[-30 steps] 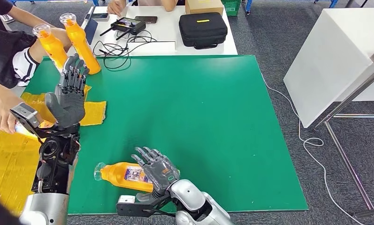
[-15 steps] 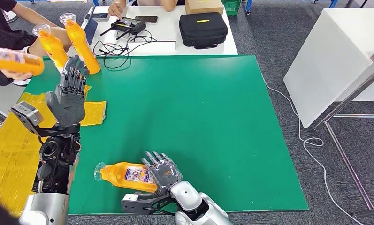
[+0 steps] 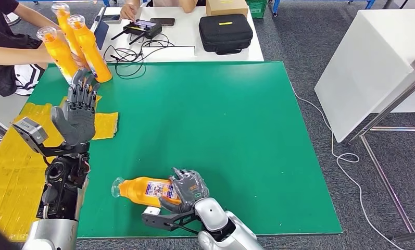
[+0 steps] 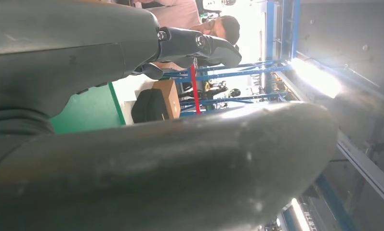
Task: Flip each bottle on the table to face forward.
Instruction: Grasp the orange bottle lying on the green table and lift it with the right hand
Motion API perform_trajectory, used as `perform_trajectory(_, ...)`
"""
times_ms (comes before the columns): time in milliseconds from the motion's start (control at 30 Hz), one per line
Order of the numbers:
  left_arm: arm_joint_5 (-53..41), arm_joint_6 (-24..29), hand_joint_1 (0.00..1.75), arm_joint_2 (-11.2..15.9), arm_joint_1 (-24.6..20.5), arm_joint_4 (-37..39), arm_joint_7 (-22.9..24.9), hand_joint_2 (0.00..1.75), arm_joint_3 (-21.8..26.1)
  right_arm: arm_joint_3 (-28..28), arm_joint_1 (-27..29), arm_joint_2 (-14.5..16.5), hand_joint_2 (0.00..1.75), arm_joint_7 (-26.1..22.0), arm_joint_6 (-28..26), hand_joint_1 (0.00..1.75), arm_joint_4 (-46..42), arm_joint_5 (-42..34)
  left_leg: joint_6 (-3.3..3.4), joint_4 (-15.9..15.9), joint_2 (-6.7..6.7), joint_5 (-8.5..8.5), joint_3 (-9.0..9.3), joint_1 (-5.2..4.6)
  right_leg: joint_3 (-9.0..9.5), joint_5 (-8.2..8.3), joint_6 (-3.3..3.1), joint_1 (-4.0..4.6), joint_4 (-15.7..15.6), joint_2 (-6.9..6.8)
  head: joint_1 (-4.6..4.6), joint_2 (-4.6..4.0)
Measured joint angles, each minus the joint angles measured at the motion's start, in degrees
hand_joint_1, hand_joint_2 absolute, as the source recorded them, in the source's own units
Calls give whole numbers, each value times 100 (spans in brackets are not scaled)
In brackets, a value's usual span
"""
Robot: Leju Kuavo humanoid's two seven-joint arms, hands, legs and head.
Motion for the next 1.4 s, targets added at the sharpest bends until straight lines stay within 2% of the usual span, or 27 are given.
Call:
perform_trajectory(333, 5, -17, 0, -37, 56, -5, -11, 0, 22, -338, 18, -4, 175, -88, -214, 175, -123, -54, 0, 0, 0, 0, 7, 0, 4, 0, 0, 1, 0, 0, -1, 0)
perform_trajectory(500, -48, 23, 0, -82, 187, -176, 173, 0, 1, -712, 170, -43, 175, -320, -811, 175, -348, -441, 0, 0, 0, 0, 2, 0, 2, 0, 0, 0, 0, 0, -1, 0)
perform_trajectory(667, -68, 67, 0, -167, 495, -634, 733, 0, -141, -1340, 411, -124, 175, -875, -1647, 175, -986, -1124, 1, 0, 0, -2, -2, -1, -2, -1, 1, 0, -1, 0, 0, 0)
perform_trajectory(800, 27, 73, 0, -223, 739, -1088, 941, 0, -400, -1876, 592, -191, 175, -1343, -2034, 175, -1545, -1659, 1, 1, 0, -4, -4, -2, -3, -1, 1, -1, -3, 0, 0, 0)
perform_trajectory(967, 127, 61, 0, -264, 933, -1528, 1258, 0, -743, -2345, 832, -222, 175, -1669, -2260, 175, -2139, -2130, 1, 1, 0, -4, -3, -1, -2, -1, 1, -1, -4, 0, -1, 0)
perform_trajectory(1133, 129, 174, 0, -268, 988, -1585, 1439, 0, -1055, -2661, 1006, -207, 175, -1948, -2453, 175, -2636, -2517, 1, 1, 0, -4, 0, 2, -2, 0, 0, 0, -3, 0, -2, 0)
perform_trajectory(1400, 287, 116, 0, -310, 1018, -1641, 1545, 0, -1506, -2982, 1227, -113, 175, -2940, -2350, 175, -3467, -3845, 1, 1, 0, -4, -2, 0, -2, -1, 1, 0, -3, 0, -2, 0)
